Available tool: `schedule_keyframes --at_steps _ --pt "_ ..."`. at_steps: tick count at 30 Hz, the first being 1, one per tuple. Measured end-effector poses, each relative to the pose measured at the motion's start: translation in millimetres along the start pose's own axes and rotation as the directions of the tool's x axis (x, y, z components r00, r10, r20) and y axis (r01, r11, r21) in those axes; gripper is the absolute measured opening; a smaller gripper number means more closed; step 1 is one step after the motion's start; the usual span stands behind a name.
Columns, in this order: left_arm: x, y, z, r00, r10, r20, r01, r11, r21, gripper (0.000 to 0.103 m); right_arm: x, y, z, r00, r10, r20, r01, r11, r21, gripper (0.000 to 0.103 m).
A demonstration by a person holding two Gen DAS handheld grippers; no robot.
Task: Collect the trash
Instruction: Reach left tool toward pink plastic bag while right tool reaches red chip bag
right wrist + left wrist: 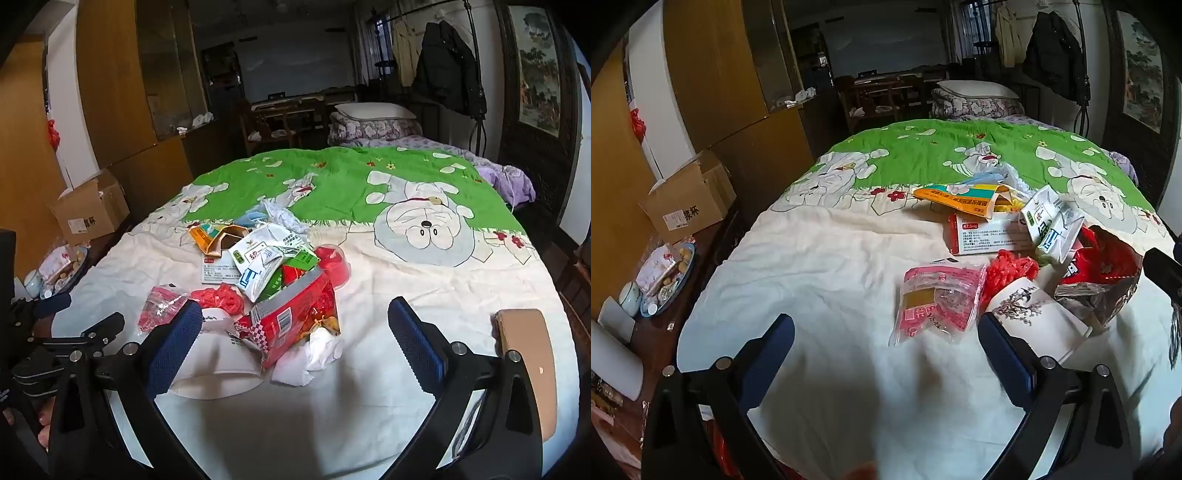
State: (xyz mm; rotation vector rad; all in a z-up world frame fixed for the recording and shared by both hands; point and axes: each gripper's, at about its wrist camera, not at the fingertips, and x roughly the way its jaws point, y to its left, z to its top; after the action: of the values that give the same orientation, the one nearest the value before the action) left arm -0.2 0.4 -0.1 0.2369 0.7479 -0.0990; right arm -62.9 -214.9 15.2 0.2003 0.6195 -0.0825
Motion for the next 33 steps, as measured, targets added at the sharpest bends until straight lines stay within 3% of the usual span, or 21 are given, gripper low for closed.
schedule_keyframes --at_steps 6,15,33 --pt "1 1 -4 1.0 -0.008 -0.014 0.008 1.0 0.004 0.097 0 3 1 1.0 0.001 0.005 -0.001 1.0 0.001 0.096" --pt "10 29 -6 0.999 -0.006 -0.047 0.002 0.998 -0.066 0.097 11 7 -1 1.0 0.018 -0.025 -0.018 1.0 -0.006 0.096" --pt "30 28 -3 0.996 -0.05 -0.077 0.043 0.995 -0.085 0.097 34 18 0 0.998 0.026 -0.056 -0.026 1.0 -0.002 0.096"
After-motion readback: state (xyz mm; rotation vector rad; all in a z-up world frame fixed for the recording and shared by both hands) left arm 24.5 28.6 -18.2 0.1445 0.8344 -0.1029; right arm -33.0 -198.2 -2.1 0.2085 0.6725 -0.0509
